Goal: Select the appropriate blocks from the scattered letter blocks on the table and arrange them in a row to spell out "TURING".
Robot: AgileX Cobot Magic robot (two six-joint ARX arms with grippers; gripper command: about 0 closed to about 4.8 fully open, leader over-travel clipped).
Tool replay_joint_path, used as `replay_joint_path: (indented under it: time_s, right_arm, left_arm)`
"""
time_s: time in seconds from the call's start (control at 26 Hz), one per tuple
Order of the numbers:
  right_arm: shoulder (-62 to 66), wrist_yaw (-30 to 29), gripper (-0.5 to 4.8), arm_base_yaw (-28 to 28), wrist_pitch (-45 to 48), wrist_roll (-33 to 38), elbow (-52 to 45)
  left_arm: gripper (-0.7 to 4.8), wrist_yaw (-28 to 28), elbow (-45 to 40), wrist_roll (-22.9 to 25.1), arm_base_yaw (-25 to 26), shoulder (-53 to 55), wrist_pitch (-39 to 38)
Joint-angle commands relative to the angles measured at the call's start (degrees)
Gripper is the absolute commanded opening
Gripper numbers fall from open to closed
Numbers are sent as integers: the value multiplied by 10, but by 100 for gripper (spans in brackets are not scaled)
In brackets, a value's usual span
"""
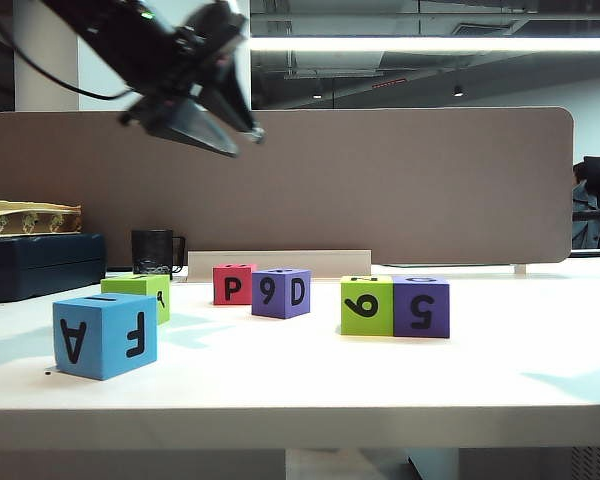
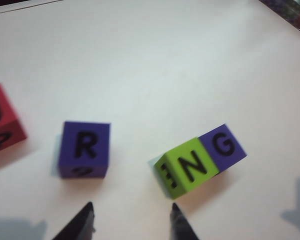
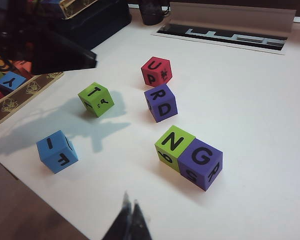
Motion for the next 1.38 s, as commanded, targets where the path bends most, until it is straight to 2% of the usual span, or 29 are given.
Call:
replay_joint_path:
  time_s: [0.04,0.12,0.19,0.38,0.65,0.88,1.04,1.38]
  right_arm:
    - [-1,-2,-1,0,2,-2,4]
    - [-1,-2,-1,0,-7,-2,4]
    - [-1,-2,-1,0,-16,-2,4]
    - [-1,-1,-1,0,-23,-2,4]
    - [-1,-1,-1,0,-23,-2,4]
    - [-1,-1,-1,0,-23,-2,4]
    - [-1,-1,-1,0,-24,-2,4]
    - [-1,-1,-1,0,-24,-2,4]
  left_arm:
    - [259,-3,33,9,-17,32,5]
    - [372,-20,54,22,-27,56,2]
    - [404,-46,75,35,-34,76,-12]
    - [404,-78,139,51,-36,136,-59]
    - [404,-92,153,52,-36,183,-59]
    - [404,-108,154,56,-35,224,-37]
    - [404,-142,154,69,-35,247,-23]
    - [398,-142,154,68,-35,277,10]
